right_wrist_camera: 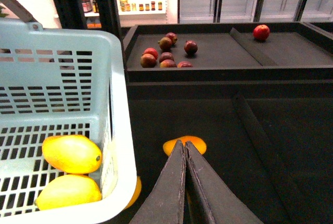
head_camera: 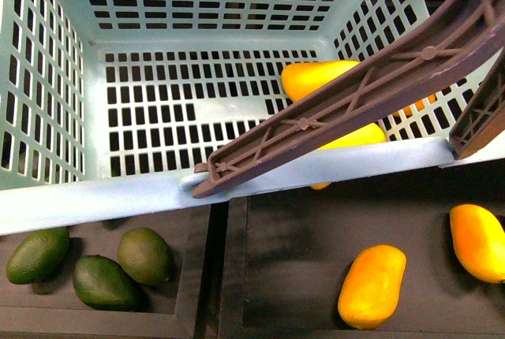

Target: Pick lemon and mango into basket

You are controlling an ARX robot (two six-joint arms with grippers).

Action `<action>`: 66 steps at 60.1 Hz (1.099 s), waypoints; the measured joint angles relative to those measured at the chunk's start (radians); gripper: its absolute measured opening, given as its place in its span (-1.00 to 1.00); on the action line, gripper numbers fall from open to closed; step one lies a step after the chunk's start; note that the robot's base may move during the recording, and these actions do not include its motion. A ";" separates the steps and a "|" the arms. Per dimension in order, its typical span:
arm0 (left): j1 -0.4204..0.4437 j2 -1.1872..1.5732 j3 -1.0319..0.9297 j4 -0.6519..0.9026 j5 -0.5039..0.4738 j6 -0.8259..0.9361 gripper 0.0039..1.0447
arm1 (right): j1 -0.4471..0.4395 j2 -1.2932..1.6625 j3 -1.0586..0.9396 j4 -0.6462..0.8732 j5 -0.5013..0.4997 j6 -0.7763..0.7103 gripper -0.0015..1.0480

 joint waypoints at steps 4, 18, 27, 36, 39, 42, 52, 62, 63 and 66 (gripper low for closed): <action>0.000 0.000 0.000 0.000 0.000 0.000 -0.90 | 0.000 -0.024 0.000 -0.024 0.000 0.000 -0.96; 0.000 0.000 0.000 0.000 0.000 0.000 -0.90 | 0.000 -0.100 0.000 -0.100 0.000 0.000 -0.96; 0.000 0.000 0.000 0.000 0.000 0.000 -0.90 | 0.000 -0.142 0.000 -0.141 0.000 0.000 -0.96; 0.000 0.000 0.000 0.000 0.000 0.000 -0.90 | 0.000 -0.175 0.000 -0.175 0.000 0.000 -0.96; 0.000 0.000 0.000 0.000 0.000 0.000 -0.90 | 0.000 -0.221 0.000 -0.238 0.000 0.000 -0.96; 0.000 0.000 0.000 0.000 0.000 0.000 -0.90 | 0.000 -0.290 0.000 -0.323 0.002 0.000 -0.96; 0.000 0.000 0.000 0.000 0.000 0.002 -0.90 | 0.000 -0.340 0.000 -0.347 0.000 0.000 -0.96; 0.000 0.000 0.000 0.000 0.001 -0.002 -0.90 | 0.000 -0.343 0.000 -0.348 0.000 -0.001 -0.73; 0.000 0.000 0.000 0.000 0.000 -0.001 -0.90 | 0.000 -0.343 0.000 -0.348 0.000 -0.001 -0.67; 0.000 0.000 0.000 0.000 0.000 0.000 -0.90 | 0.000 -0.343 0.000 -0.348 0.000 -0.001 -0.54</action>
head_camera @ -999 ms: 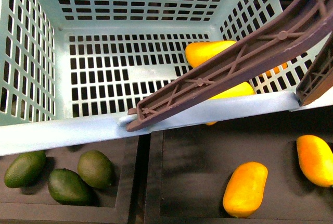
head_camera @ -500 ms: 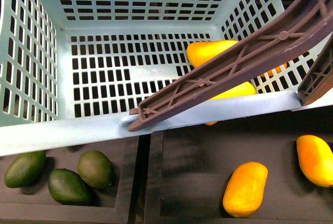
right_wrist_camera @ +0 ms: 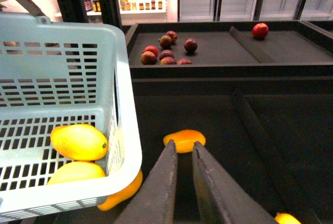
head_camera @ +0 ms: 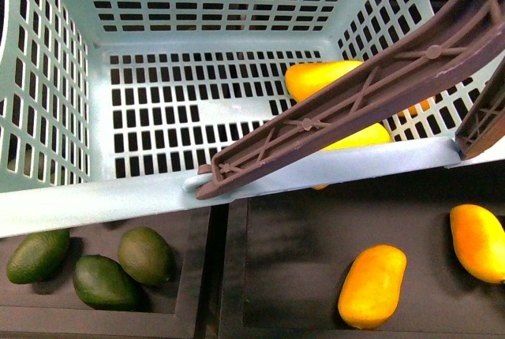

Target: Pick lemon and mango into basket

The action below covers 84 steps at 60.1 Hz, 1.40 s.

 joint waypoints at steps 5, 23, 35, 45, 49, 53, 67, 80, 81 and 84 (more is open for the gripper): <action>0.000 0.000 0.000 0.000 0.000 0.000 -0.90 | 0.000 -0.001 0.000 0.000 0.000 0.000 -0.27; 0.000 0.000 0.000 0.000 0.000 -0.001 -0.90 | 0.000 -0.001 0.000 0.000 0.002 0.000 0.62; -0.012 0.000 0.000 0.000 0.026 -0.005 -0.90 | 0.000 -0.002 0.000 -0.001 0.003 0.000 0.83; -0.010 0.004 0.000 0.000 0.016 -0.010 -0.90 | 0.001 -0.003 0.000 -0.002 0.003 0.000 0.83; -0.010 0.004 0.000 0.000 0.013 -0.003 -0.90 | 0.001 -0.003 0.000 -0.002 0.003 0.000 0.83; -0.008 0.005 0.000 0.000 0.004 -0.002 -0.90 | 0.001 -0.003 0.000 -0.002 0.003 0.000 0.83; 0.002 0.005 0.000 0.000 -0.013 0.005 -0.90 | 0.001 -0.002 0.000 -0.003 0.002 -0.001 0.83; 0.002 0.005 0.000 0.000 0.013 0.000 -0.90 | 0.001 -0.003 0.000 -0.003 0.000 -0.001 0.83; 0.002 0.005 0.000 0.000 0.013 -0.002 -0.90 | 0.001 -0.003 0.000 -0.003 0.000 -0.001 0.83; 0.000 0.005 0.000 0.000 0.012 -0.002 -0.90 | 0.001 -0.003 0.000 -0.003 0.000 -0.001 0.83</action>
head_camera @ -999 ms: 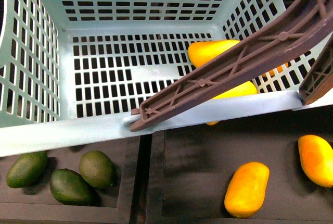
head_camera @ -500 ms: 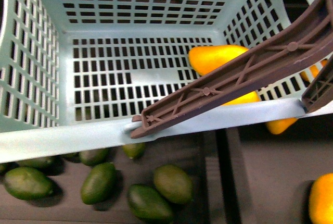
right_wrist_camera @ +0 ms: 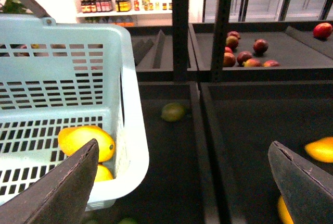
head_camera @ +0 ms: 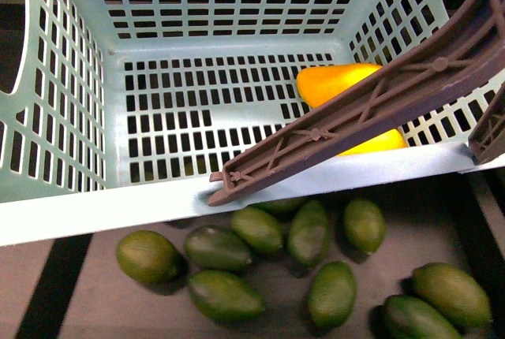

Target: Pick lemon and mango into basket

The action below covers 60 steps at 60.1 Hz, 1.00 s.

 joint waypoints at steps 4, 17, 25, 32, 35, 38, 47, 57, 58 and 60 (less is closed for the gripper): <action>0.000 0.000 0.000 0.000 0.000 0.000 -0.90 | 0.000 0.000 0.000 0.000 0.002 0.000 0.83; 0.000 0.000 0.000 0.000 -0.016 0.003 -0.90 | 0.000 0.001 0.000 0.001 0.002 0.000 0.83; 0.000 0.001 0.000 0.000 -0.013 0.002 -0.90 | 0.000 -0.001 0.000 0.000 0.000 0.000 0.83; 0.006 0.001 0.000 0.000 -0.008 0.000 -0.90 | -0.001 -0.001 0.000 0.000 -0.006 -0.001 0.83; 0.012 0.001 0.000 0.000 -0.013 -0.003 -0.90 | -0.001 -0.001 0.000 0.000 -0.008 0.000 0.83; 0.015 0.001 0.000 0.000 -0.029 0.000 -0.90 | -0.001 -0.001 0.000 0.000 -0.007 0.000 0.83; 0.006 -0.002 -0.026 0.070 -0.129 -0.016 -0.90 | -0.001 -0.001 0.000 0.000 -0.005 0.000 0.83; 0.046 0.090 -0.033 0.336 -0.443 -0.318 -0.90 | -0.001 -0.001 0.000 0.000 -0.004 0.000 0.83; 0.053 0.099 -0.026 0.339 -0.443 -0.322 -0.90 | -0.001 -0.001 0.000 0.000 -0.003 0.000 0.83; 0.087 0.140 0.009 0.344 -0.443 -0.351 -0.90 | -0.001 -0.001 0.000 0.000 0.000 0.000 0.83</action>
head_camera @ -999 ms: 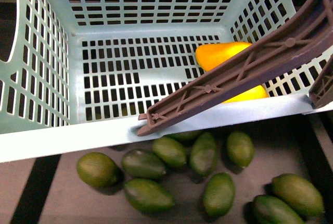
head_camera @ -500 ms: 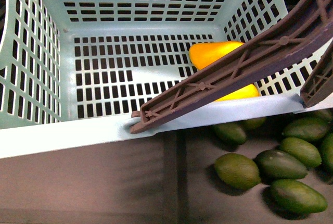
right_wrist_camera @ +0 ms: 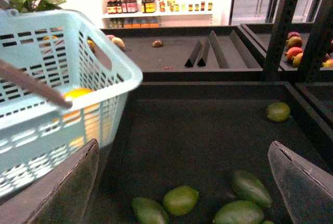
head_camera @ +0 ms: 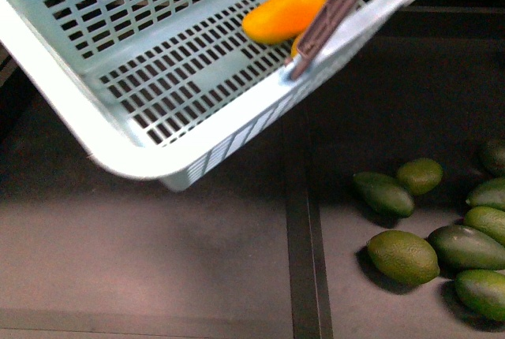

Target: Pick lemon and mango into basket

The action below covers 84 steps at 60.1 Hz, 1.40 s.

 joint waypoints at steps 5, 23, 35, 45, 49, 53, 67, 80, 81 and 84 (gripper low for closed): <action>0.062 0.093 0.074 0.012 0.012 -0.048 -0.90 | 0.000 0.000 0.000 0.000 0.000 0.000 0.83; 0.203 0.451 0.334 -0.071 -0.049 -0.227 -0.90 | 0.000 0.000 0.000 0.000 -0.001 0.000 0.83; 0.217 0.500 0.327 -0.092 -0.029 -0.364 -0.90 | 0.000 0.000 0.000 0.000 -0.001 0.000 0.83; 0.222 0.461 0.221 -0.050 -0.028 -0.392 -0.90 | 0.000 0.000 0.000 0.000 0.000 0.000 0.83; 0.228 0.433 0.179 -0.029 -0.027 -0.419 -0.73 | 0.000 0.000 0.000 0.000 -0.001 0.000 0.83; 0.237 0.392 0.138 -0.041 -0.052 -0.448 -0.35 | 0.000 0.000 0.000 0.000 0.000 0.000 0.83; 0.252 0.214 -0.003 -0.169 -0.183 -0.473 0.49 | 0.000 0.000 0.000 0.000 0.000 0.000 0.83; 0.253 0.065 -0.064 -0.340 -0.239 -0.431 0.87 | 0.000 0.000 0.000 0.000 -0.001 0.000 0.83; 0.254 0.064 -0.066 -0.336 -0.236 -0.419 0.87 | 0.000 0.000 0.000 0.000 0.000 0.000 0.83; 0.268 0.039 -0.172 -0.096 -0.134 -0.243 0.73 | 0.000 0.000 0.000 0.000 -0.001 0.000 0.83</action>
